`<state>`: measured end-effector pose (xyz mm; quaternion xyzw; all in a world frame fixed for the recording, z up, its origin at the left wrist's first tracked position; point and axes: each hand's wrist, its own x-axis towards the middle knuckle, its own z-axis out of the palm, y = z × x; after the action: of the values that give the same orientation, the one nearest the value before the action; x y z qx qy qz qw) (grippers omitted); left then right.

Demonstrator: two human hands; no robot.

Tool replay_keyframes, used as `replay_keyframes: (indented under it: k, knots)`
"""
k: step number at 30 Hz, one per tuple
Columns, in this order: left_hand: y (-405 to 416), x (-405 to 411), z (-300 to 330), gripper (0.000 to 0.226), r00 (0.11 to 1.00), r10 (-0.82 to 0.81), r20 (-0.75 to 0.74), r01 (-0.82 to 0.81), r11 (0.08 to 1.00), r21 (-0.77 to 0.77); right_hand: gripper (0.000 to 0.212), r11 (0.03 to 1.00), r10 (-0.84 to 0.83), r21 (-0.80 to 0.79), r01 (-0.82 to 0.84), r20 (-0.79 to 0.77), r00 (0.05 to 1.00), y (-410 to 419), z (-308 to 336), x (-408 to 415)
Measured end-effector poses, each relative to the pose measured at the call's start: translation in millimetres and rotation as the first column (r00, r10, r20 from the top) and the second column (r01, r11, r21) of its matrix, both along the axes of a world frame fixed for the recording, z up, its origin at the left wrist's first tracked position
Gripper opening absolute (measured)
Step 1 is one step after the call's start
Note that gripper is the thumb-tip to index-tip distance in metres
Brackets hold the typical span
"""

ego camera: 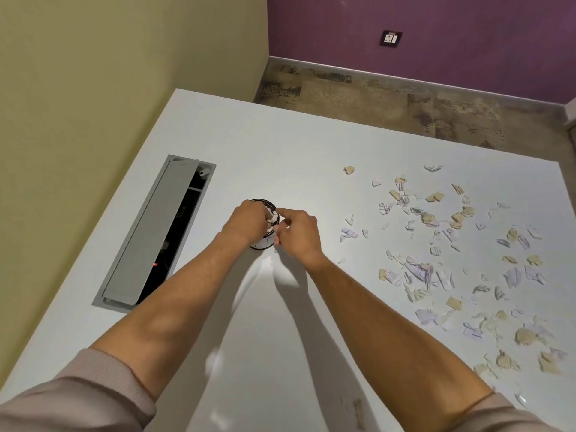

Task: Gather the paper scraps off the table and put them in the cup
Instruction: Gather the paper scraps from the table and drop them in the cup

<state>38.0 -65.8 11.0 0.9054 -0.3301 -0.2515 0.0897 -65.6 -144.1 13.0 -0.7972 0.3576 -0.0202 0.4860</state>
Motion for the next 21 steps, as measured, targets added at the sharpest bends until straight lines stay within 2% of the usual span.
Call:
replay_keyframes:
  k: [8,13,16,21]
  knots:
    - [-21,8,-10,0.013,0.986,-0.163,0.015,0.157,0.966,0.206,0.053,0.998,0.026,0.061,-0.026,0.0,1.0,-4,-3,3]
    - [-29,10,-12,0.024,0.988,-0.154,-0.016,0.153,0.959,0.24,0.056,0.987,0.001,0.159,0.005,-0.037,0.999,-9,1,8]
    - [-28,12,-10,0.011,0.984,-0.177,-0.036,0.18,0.951,0.25,0.055,0.976,-0.031,0.213,0.04,-0.049,0.998,-10,2,9]
    - [-21,17,-1,0.013,0.984,-0.168,-0.063,0.178,0.958,0.224,0.046,0.962,-0.086,0.251,0.104,-0.082,0.993,-9,2,9]
